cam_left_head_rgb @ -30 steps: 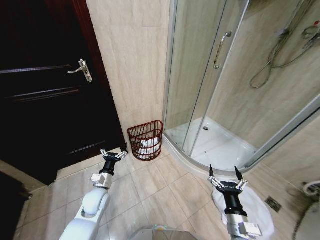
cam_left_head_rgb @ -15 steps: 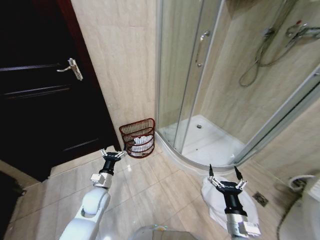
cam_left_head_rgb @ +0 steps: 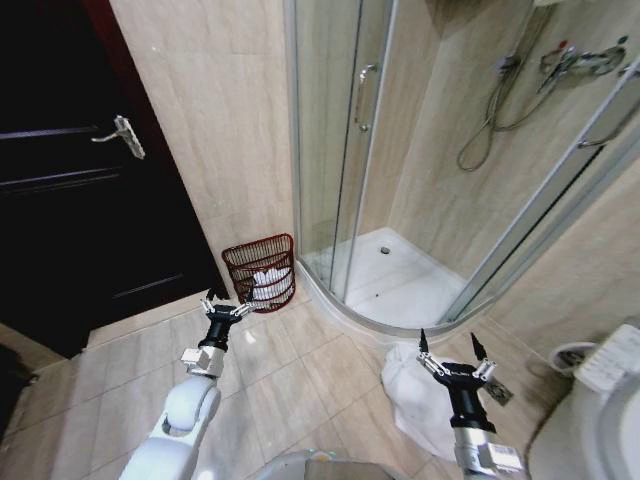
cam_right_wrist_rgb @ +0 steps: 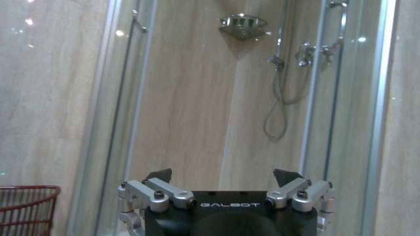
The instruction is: Discard the used towel into the hamper.
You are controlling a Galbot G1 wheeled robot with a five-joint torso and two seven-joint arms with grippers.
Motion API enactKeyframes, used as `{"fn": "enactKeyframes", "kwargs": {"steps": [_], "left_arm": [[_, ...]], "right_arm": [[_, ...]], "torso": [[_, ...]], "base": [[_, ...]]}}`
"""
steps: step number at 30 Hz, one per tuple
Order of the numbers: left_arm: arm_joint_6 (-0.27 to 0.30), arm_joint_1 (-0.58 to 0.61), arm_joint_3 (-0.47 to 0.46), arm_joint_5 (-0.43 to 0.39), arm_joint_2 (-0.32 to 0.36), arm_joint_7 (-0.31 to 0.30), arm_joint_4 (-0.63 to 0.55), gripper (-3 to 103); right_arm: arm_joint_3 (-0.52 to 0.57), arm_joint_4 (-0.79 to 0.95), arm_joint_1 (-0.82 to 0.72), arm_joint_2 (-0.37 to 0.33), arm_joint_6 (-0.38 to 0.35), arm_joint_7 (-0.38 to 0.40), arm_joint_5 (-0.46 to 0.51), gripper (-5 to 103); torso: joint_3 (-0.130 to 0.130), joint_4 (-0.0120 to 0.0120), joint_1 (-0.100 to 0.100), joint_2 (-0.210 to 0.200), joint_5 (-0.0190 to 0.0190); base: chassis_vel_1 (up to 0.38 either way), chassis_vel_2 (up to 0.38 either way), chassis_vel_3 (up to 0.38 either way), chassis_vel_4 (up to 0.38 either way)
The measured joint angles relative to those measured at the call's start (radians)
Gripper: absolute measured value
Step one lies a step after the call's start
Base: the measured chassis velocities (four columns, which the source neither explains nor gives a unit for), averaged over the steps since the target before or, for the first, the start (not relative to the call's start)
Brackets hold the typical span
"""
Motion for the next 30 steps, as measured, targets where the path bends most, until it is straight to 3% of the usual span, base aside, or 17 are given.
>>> {"fn": "enactKeyframes", "kwargs": {"steps": [15, 30], "left_arm": [[-0.007, 0.001, 0.009, 0.001, -0.003, 0.002, 0.002, 100], [-0.002, 0.015, 0.059, -0.005, -0.009, -0.003, -0.001, 100]], "right_arm": [[0.025, -0.068, 0.038, 0.000, -0.009, 0.022, 0.009, 100], [0.040, -0.099, 0.079, 0.000, -0.030, 0.039, -0.011, 100]], "torso": [[0.000, 0.0000, 0.000, 0.000, -0.0001], [0.000, -0.0001, 0.000, 0.000, -0.0002]], "base": [[-0.180, -0.157, 0.154, 0.159], [0.015, -0.010, -0.001, 0.006]]}}
